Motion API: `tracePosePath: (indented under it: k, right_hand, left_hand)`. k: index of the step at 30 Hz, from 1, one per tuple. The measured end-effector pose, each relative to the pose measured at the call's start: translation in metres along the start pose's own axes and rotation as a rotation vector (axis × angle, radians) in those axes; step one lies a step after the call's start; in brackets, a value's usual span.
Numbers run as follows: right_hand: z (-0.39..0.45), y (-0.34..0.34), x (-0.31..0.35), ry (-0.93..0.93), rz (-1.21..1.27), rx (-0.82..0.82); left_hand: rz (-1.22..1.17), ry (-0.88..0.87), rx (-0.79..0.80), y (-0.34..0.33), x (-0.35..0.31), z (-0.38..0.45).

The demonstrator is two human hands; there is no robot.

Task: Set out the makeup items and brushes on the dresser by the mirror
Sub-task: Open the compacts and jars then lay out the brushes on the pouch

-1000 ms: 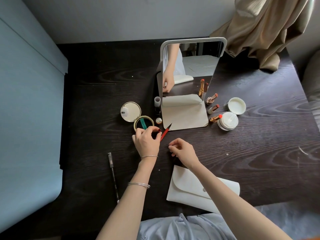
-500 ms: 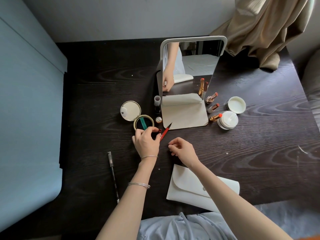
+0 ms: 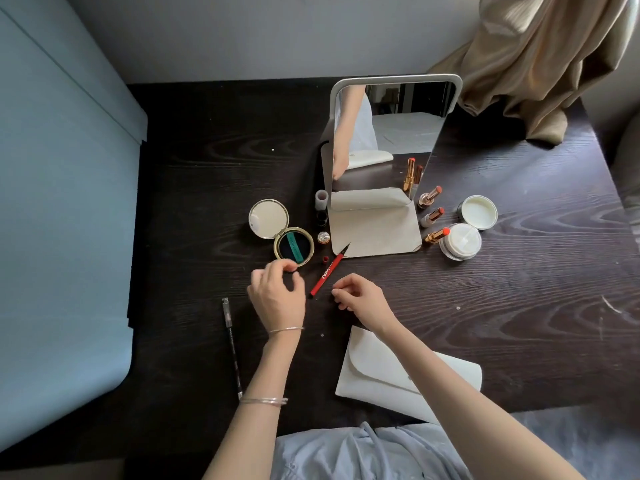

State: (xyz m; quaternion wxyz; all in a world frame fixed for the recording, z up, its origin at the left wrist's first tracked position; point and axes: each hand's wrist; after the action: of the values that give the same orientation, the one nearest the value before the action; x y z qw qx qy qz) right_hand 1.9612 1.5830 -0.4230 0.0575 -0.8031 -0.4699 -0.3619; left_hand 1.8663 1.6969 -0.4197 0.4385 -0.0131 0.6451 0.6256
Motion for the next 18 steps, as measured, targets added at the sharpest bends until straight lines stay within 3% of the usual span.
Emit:
tracePosePath:
  k: [4,9,14,18]
  right_hand:
    - [-0.011,-0.018,0.008,0.052,-0.026,0.098]
    - [-0.026,-0.041,0.014,0.098,-0.085,0.214]
    - [-0.04,-0.048,0.014,0.119,-0.13,0.256]
    - [-0.051,-0.038,0.013,0.135,-0.059,0.193]
  left_hand:
    - [0.116,0.304,-0.015,0.035,0.034,-0.017]
    - [0.21,0.641,0.204,0.06,0.059,-0.033]
    - [0.198,0.632,0.3,0.062,0.06,-0.029]
    - [0.128,0.548,0.317,0.069,0.039,-0.019]
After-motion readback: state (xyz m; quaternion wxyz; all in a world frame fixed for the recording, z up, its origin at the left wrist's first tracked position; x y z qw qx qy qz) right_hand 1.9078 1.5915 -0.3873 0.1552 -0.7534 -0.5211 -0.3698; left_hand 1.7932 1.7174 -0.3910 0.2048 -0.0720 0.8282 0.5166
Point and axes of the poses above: each hand's wrist, its own z-axis towards the middle knuckle, its own y-axis out of the back of the hand, x = y × z, and after that the axes turned 8 degrees about -y, right-handed
